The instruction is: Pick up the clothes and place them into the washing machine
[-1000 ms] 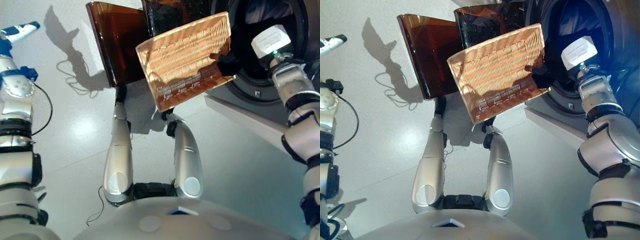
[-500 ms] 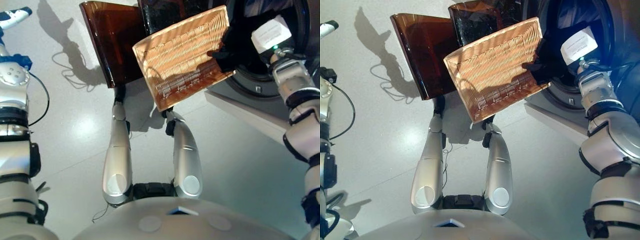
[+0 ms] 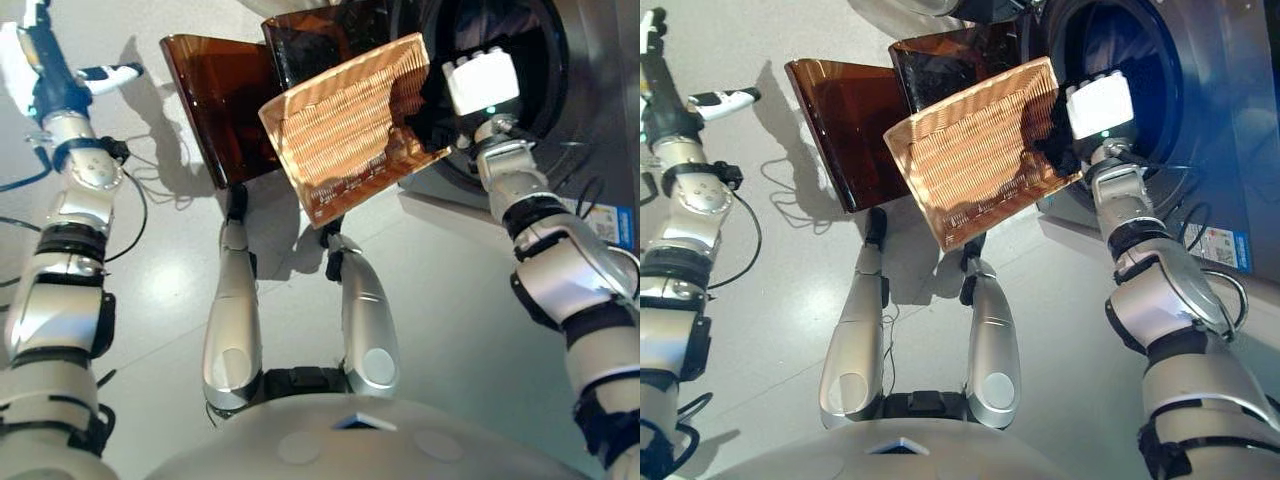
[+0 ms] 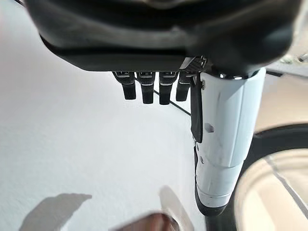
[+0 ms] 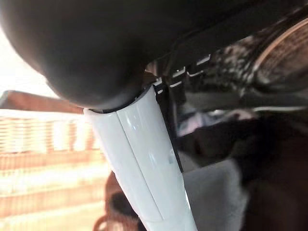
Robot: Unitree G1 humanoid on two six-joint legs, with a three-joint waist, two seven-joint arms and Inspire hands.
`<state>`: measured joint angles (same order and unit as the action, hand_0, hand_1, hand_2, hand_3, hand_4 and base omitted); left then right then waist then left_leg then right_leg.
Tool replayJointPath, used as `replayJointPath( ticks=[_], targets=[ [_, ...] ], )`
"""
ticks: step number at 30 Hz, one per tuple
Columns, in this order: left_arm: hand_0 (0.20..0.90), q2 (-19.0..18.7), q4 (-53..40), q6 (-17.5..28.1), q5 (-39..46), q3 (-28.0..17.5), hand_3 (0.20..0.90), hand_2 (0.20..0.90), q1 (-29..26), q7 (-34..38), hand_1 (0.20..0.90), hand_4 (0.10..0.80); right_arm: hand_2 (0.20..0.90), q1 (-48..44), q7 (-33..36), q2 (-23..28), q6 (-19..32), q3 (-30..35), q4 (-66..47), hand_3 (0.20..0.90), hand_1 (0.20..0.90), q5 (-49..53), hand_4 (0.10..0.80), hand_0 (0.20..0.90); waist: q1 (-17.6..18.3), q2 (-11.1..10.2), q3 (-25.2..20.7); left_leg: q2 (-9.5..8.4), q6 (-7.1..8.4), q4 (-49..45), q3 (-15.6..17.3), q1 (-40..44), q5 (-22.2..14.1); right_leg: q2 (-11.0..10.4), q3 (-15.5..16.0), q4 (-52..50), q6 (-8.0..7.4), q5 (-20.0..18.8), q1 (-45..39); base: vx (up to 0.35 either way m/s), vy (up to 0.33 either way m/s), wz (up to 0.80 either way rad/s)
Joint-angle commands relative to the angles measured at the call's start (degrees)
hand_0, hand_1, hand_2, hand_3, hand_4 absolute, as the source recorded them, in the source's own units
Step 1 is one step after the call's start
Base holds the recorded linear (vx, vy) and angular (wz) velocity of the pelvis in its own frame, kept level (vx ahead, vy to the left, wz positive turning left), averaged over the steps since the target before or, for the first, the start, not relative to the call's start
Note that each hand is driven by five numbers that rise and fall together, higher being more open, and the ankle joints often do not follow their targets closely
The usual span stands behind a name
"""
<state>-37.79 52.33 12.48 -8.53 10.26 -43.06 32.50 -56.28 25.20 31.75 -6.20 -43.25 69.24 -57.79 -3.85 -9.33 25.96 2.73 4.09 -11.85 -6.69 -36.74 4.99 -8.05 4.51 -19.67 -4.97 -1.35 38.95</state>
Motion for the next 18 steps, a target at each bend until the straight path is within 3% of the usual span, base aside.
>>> replayJointPath(
  ticks=[1, 8, 9, 10, 11, 14, 18],
  targets=[
    [0.900, 1.0, 1.8, 2.3, -0.8, -0.9, 0.900, 0.900, 0.0, 4.2, 0.900, 0.800, 0.900, -1.2, 5.4, 2.2, -1.3, 0.4, 2.4, 0.900, 0.900, 6.6, 0.800, 0.900, 1.4, 2.8, -8.7, -2.74, 0.83, -2.5, 0.1, -2.5, -2.4, 1.1, -1.0, 2.5, -0.39, -1.1, -1.1, 0.014, 0.046, 0.01],
    [0.900, 2.5, 0.0, 3.0, -1.9, -2.7, 0.900, 0.900, 5.5, 4.6, 0.900, 0.800, 0.900, 5.7, 8.4, -1.3, 5.2, 8.6, -0.1, 0.900, 0.900, 20.1, 0.800, 0.900, 1.6, 4.1, -9.6, -3.28, 0.16, -2.3, 0.7, -1.0, -3.0, 0.7, -1.9, 2.4, -0.83, -1.2, -2.2, 0.024, 0.043, 0.01],
    [0.900, 7.9, -2.4, 1.8, -2.2, 0.2, 0.900, 0.900, 6.1, 6.3, 0.900, 0.800, 0.900, 5.9, 10.1, -20.6, 2.5, 6.5, -1.0, 0.900, 0.900, 21.2, 0.800, 0.900, 1.0, 4.5, -9.3, -3.60, -0.11, -2.5, 0.6, -0.8, -3.2, 0.8, -2.3, 2.4, -0.79, -1.2, -2.6, 0.023, 0.042, -0.06],
    [0.900, 7.9, -2.0, 0.8, -3.9, 0.1, 0.900, 0.900, 6.4, 6.1, 0.900, 0.800, 0.900, 6.6, 10.8, -15.8, 4.3, 7.9, -0.3, 0.900, 0.900, 22.5, 0.800, 0.900, 1.2, 4.7, -9.4, -3.62, -0.21, -2.5, 0.8, -0.4, -3.1, 0.6, -2.3, 2.4, -0.84, -1.2, -2.9, 0.048, 0.079, -0.15],
    [0.900, 8.1, -4.9, 0.9, -4.2, -1.9, 0.900, 0.900, 9.9, 6.1, 0.900, 0.800, 0.900, 11.3, 10.3, -13.7, 8.2, 15.1, -3.0, 0.900, 0.900, 31.8, 0.800, 0.900, 1.6, 5.1, -9.5, -3.97, -0.62, -2.5, 1.3, 0.6, -3.4, 0.4, -2.6, 2.5, -1.07, -1.3, -3.7, 0.042, 0.071, -0.14],
    [0.900, 9.1, -5.7, 0.7, -5.6, -2.4, 0.900, 0.900, 12.8, 6.7, 0.900, 0.800, 0.900, 15.0, 11.8, -14.3, 11.4, 17.5, -7.8, 0.900, 0.900, 36.1, 0.800, 0.900, 1.7, 5.6, -9.5, -4.18, -1.07, -2.5, 1.6, 1.7, -3.8, 0.2, -2.9, 2.8, -1.33, -1.3, -5.1, 0.063, 0.062, -0.02],
    [0.900, 11.8, -8.3, 1.0, -7.0, -2.6, 0.900, 0.900, 19.6, 6.7, 0.900, 0.800, 0.900, 25.9, 6.6, -16.3, 17.4, 22.5, -15.1, 0.900, 0.900, 49.1, 0.800, 0.900, 2.4, 6.2, -10.5, -5.01, -1.77, -1.2, 1.8, 6.3, -4.2, -0.7, -3.2, 3.7, -2.20, -1.3, -9.4, 0.116, 0.070, -0.03]
  ],
)
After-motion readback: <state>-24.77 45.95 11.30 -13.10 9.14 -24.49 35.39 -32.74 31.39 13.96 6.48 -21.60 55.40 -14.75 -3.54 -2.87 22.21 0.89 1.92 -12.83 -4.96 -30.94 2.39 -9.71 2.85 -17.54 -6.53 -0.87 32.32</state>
